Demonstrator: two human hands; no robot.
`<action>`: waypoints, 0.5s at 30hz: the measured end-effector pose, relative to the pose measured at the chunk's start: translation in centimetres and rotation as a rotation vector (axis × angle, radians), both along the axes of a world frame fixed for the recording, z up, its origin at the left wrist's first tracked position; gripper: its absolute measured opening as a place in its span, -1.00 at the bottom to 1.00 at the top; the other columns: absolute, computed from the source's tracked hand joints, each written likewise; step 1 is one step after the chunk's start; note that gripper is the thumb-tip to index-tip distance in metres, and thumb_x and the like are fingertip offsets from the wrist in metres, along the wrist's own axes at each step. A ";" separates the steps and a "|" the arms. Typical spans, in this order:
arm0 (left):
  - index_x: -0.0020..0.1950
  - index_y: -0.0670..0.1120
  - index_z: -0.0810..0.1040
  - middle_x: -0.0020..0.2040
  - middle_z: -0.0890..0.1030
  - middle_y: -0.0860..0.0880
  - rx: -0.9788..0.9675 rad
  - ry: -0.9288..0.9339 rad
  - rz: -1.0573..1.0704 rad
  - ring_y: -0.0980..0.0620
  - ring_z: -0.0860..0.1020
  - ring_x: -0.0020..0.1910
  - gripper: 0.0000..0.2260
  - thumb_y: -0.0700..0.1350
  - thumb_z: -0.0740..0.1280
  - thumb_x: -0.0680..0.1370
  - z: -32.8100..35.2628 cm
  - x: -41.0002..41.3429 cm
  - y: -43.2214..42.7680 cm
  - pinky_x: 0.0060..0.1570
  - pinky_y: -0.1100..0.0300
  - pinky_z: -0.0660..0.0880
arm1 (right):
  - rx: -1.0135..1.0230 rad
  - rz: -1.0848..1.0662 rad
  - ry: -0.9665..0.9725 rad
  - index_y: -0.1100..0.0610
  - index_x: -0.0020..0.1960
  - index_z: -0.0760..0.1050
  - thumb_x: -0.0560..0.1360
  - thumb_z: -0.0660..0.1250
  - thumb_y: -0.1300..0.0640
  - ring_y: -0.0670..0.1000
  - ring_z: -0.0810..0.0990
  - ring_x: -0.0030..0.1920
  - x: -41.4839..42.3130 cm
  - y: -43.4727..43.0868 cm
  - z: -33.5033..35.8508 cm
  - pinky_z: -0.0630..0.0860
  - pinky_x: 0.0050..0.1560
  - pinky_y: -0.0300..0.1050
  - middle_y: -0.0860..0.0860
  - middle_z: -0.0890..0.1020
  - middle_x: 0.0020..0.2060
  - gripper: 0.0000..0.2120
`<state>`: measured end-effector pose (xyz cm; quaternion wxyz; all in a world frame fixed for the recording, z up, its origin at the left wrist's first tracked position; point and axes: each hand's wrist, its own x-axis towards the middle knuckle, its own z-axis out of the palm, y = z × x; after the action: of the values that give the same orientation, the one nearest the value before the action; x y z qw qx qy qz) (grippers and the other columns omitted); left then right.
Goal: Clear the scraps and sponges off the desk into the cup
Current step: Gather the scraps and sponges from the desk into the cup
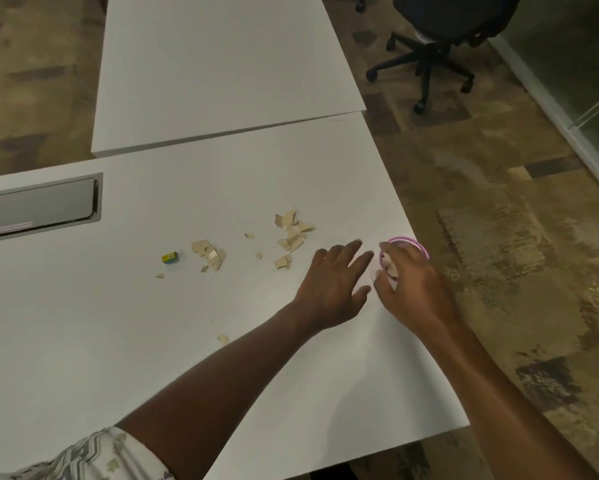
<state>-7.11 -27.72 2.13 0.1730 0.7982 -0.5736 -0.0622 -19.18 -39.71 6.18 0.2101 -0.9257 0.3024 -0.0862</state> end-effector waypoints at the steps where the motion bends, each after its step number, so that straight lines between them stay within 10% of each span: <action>1: 0.48 -0.10 0.42 0.48 0.43 -0.18 0.001 0.015 0.027 -0.23 0.49 0.32 -0.47 0.07 0.35 0.55 -0.2 0.5 1.1 0.20 -0.11 0.46 | 0.008 0.013 -0.033 0.13 0.34 0.50 0.50 0.38 0.06 0.09 0.60 0.17 0.6 0.9 0.1 0.62 0.07 0.04 0.08 0.61 0.22 -0.57; 15: 0.50 -0.20 0.37 0.50 0.35 -0.34 0.204 0.102 0.683 -0.36 0.38 0.43 -0.29 0.24 0.19 0.49 -6.3 12.2 19.0 0.30 -0.20 0.41 | 0.151 0.210 0.322 0.04 0.57 0.12 0.52 0.33 -0.03 0.21 0.06 0.55 13.6 6.6 -6.8 0.32 0.38 0.16 0.12 0.06 0.58 -0.30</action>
<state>5.05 -8.69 -4.16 0.1316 0.9529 -0.2552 -0.0977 -5.59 -33.15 -0.60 0.2355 -0.9357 0.2393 0.1081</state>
